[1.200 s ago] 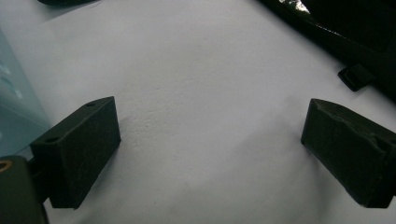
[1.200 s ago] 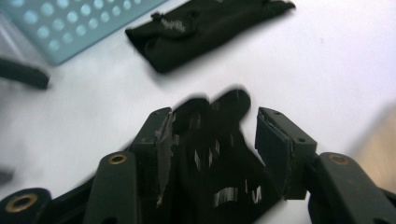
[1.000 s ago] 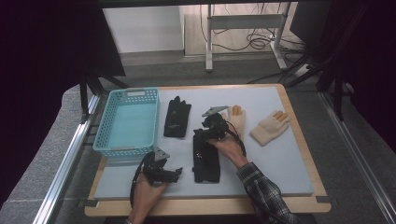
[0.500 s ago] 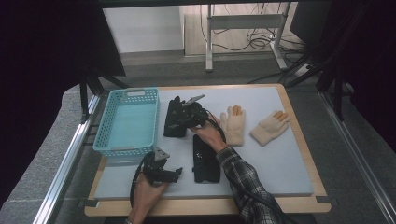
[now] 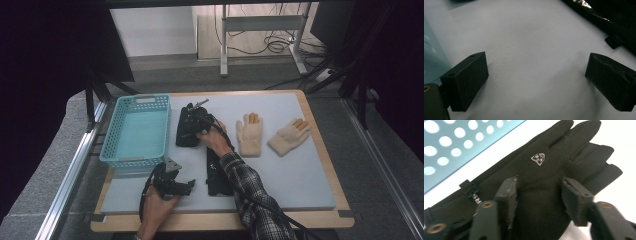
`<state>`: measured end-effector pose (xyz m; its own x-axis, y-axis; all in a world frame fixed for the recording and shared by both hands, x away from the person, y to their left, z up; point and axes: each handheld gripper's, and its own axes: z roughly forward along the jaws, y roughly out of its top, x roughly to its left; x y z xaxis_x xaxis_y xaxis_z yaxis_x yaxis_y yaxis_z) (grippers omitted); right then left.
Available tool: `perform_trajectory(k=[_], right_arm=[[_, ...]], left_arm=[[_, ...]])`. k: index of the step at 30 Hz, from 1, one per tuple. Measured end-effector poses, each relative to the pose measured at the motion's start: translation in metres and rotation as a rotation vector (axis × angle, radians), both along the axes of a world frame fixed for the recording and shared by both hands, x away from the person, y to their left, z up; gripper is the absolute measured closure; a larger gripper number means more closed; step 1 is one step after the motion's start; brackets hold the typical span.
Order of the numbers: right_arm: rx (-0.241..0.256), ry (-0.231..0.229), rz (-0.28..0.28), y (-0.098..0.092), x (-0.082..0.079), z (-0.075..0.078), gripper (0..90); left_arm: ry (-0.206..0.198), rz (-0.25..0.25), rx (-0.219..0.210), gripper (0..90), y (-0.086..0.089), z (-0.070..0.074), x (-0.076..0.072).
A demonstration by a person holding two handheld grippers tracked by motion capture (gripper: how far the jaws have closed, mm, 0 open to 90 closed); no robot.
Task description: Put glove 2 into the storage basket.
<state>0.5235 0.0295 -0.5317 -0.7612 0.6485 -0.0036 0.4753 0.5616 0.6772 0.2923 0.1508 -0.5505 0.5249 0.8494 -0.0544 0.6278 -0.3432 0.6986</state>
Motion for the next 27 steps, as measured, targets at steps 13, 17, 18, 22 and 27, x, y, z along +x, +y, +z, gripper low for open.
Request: perform_trajectory(k=[13, 17, 18, 22, 27], right_arm=[[0.025, 0.043, 0.025, -0.003, -0.008, 0.018, 76.9], [0.059, 0.033, 0.036, -0.012, -0.016, 0.033, 76.9], [0.061, 0.029, 0.042, -0.014, -0.019, 0.036, 76.8], [0.078, 0.009, 0.056, -0.025, -0.030, 0.048, 76.7], [0.106, -0.004, 0.065, -0.039, -0.043, 0.061, 76.6]], left_arm=[[0.001, 0.000, 0.000, 4.7, 0.000, 0.000, 0.000], [0.001, 0.000, 0.000, 4.7, 0.000, 0.000, 0.000], [0.001, 0.000, 0.000, 4.7, 0.000, 0.000, 0.000], [0.001, 0.000, 0.000, 4.6, 0.000, 0.000, 0.000], [0.000, -0.002, 0.004, 4.7, 0.000, 0.000, 0.000]])
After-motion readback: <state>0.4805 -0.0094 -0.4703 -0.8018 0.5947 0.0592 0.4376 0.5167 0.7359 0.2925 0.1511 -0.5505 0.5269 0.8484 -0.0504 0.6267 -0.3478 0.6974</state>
